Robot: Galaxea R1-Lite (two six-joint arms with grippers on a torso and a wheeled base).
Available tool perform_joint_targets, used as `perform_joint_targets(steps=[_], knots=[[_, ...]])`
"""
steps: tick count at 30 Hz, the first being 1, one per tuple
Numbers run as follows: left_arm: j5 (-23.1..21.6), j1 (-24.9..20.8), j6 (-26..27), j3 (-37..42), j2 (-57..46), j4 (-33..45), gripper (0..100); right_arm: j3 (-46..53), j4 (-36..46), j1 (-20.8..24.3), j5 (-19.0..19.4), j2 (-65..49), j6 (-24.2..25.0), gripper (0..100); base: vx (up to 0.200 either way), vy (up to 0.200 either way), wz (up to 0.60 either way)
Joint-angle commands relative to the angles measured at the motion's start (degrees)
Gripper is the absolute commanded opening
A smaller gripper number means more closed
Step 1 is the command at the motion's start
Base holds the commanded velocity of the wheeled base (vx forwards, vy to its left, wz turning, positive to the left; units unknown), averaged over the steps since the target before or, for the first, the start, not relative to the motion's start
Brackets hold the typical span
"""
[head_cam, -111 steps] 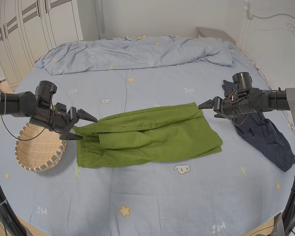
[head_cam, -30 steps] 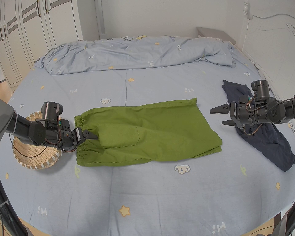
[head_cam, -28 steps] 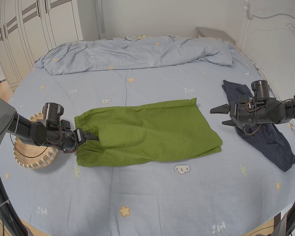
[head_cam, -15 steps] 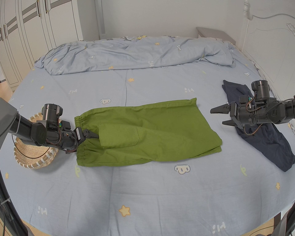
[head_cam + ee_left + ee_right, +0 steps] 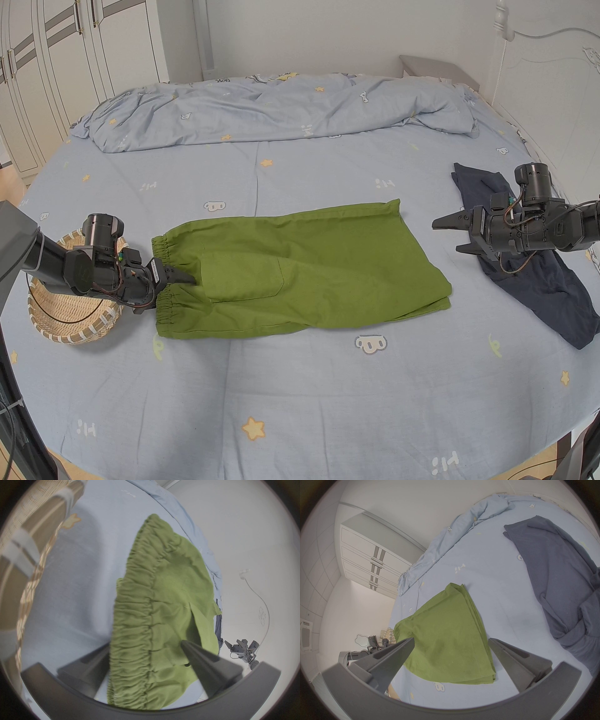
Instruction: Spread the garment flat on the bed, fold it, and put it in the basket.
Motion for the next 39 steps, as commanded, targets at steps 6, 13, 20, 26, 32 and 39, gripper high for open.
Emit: perform_joint_targets(steps=[6, 13, 20, 26, 32, 39], knots=[[-0.01, -0.52, 0.1, 0.24, -0.51, -0.17, 0, 0.26, 1.08, -2.1, 0.03, 0.87, -0.27, 100, 0.0, 0.0, 0.0], [-0.09, -0.61, 0.01, 0.33, -2.36, -0.17, 0, -0.35, 7.94, -1.74, 0.03, 2.62, -2.38, 100, 0.0, 0.0, 0.0], [-0.09, -0.61, -0.08, 0.59, -3.15, -0.17, 0, -0.44, 10.58, -0.25, 0.03, 6.76, -4.75, 100, 0.0, 0.0, 0.0], [-0.09, -0.61, -0.08, 0.59, -3.24, -0.17, 0, -0.18, 10.58, 0.98, 0.03, 7.55, -4.84, 100, 0.0, 0.0, 0.0], [-0.09, -0.7, -0.08, 0.59, -3.41, -0.17, 0, -0.09, 10.58, 1.42, 0.03, 8.34, -4.84, 100, 0.0, 0.0, 0.0], [-0.09, -0.7, -0.08, 0.59, -3.41, -0.17, 0, -0.18, 10.58, 1.95, 0.12, 9.13, -4.67, 100, 0.0, 0.0, 0.0]])
